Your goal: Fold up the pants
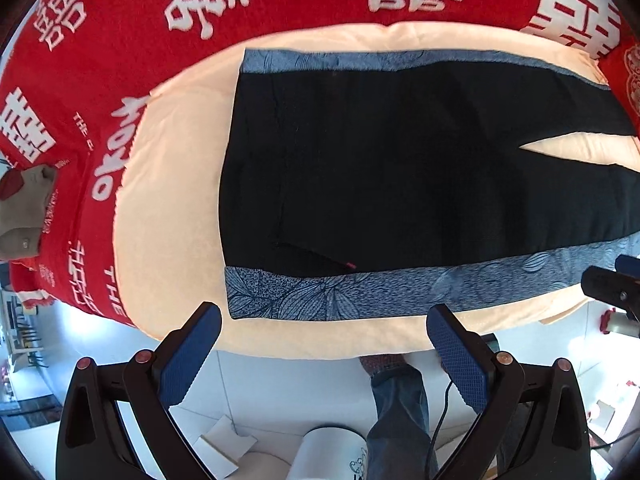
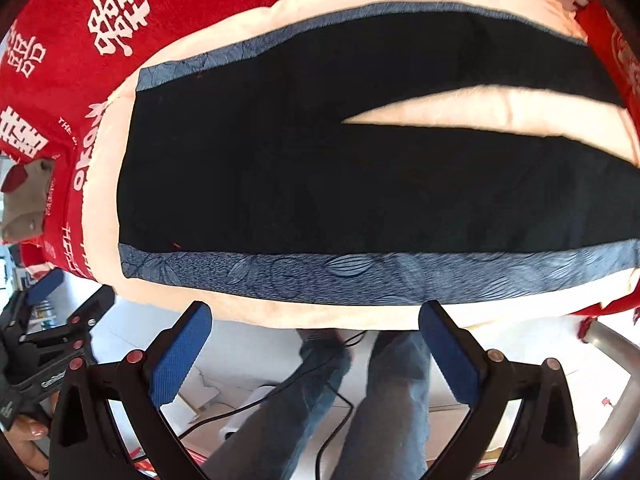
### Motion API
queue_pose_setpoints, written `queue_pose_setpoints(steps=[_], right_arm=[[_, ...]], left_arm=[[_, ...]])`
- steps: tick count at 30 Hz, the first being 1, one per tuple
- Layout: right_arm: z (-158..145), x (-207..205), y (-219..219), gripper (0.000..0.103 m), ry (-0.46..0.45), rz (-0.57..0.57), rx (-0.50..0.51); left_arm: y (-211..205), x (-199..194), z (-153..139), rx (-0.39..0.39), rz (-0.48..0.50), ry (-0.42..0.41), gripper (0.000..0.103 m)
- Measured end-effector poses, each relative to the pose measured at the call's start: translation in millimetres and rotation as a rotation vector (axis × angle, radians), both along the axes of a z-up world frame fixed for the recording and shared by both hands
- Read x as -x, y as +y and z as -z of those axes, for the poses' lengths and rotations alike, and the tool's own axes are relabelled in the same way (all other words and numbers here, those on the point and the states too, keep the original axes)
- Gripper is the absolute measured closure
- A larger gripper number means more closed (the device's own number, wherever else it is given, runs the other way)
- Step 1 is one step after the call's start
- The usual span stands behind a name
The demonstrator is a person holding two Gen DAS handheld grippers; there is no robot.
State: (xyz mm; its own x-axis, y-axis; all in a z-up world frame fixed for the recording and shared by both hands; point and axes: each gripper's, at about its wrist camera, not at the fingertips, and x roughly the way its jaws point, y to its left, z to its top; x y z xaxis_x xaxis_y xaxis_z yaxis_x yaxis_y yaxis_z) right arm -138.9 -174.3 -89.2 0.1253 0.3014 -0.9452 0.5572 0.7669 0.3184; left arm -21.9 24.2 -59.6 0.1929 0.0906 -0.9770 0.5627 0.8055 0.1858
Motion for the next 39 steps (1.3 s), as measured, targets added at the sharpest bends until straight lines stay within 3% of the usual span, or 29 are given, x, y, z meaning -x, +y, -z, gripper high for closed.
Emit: queue_pose_setpoints(steps=[4, 7, 10, 12, 17, 22, 23, 24, 26, 30, 32, 33, 34, 37, 39], right_arm=[[17.8, -2.9, 13.9, 0.000, -0.072, 0.042, -0.118], [37.0, -6.1, 29.6, 0.000, -0.178, 0.065, -0.311], [68.4, -7.4, 53.8, 0.000, -0.235, 0.079, -0.476], [91.4, -6.4, 68.4, 0.009, -0.240, 0.086, -0.541], [144.0, 2.5, 90.4, 0.011, -0.217, 0.144, -0.587], [159.8, 4.4, 87.2, 0.017, -0.307, 0.288, -0.613], [163.5, 3.6, 86.3, 0.027, -0.313, 0.316, -0.626], [165.2, 0.4, 84.6, 0.051, -0.325, 0.342, -0.653], [160.0, -9.0, 79.9, 0.083, -0.358, 0.357, -0.697], [127.2, -14.8, 78.4, 0.084, -0.423, 0.284, -0.702], [116.8, -13.2, 74.6, 0.084, -0.433, 0.268, -0.719], [114.5, -12.0, 74.8, 0.084, -0.431, 0.258, -0.722], [114.5, -10.7, 76.2, 0.084, -0.425, 0.247, -0.722], [118.9, -6.5, 75.4, 0.081, -0.390, 0.208, -0.701], [125.8, 4.9, 67.8, 0.078, -0.365, 0.210, -0.676]], left_arm=[[21.8, -11.0, 14.1, 0.097, -0.070, 0.005, 0.000], [52.5, -19.0, 24.6, 0.244, -0.184, 0.022, 0.000], [73.9, -21.2, 41.6, 0.335, -0.239, 0.059, 0.000], [86.0, -20.9, 58.9, 0.368, -0.263, 0.094, 0.001], [104.9, -16.9, 91.8, 0.426, -0.326, 0.164, 0.001], [114.0, -17.1, 112.2, 0.480, -0.388, 0.202, 0.001], [114.7, -16.2, 115.4, 0.488, -0.394, 0.208, 0.001], [113.7, -16.2, 118.2, 0.495, -0.398, 0.216, 0.001], [110.7, -16.6, 120.3, 0.523, -0.408, 0.233, 0.001], [105.0, -24.6, 119.1, 0.624, -0.446, 0.262, 0.001], [107.9, -33.1, 118.6, 0.697, -0.512, 0.267, 0.001], [109.7, -37.4, 118.6, 0.721, -0.544, 0.266, 0.004], [111.8, -43.0, 118.8, 0.748, -0.580, 0.258, 0.019], [108.7, -54.1, 124.8, 0.738, -0.577, 0.259, 0.049], [104.7, -56.3, 130.0, 0.711, -0.534, 0.265, 0.058]])
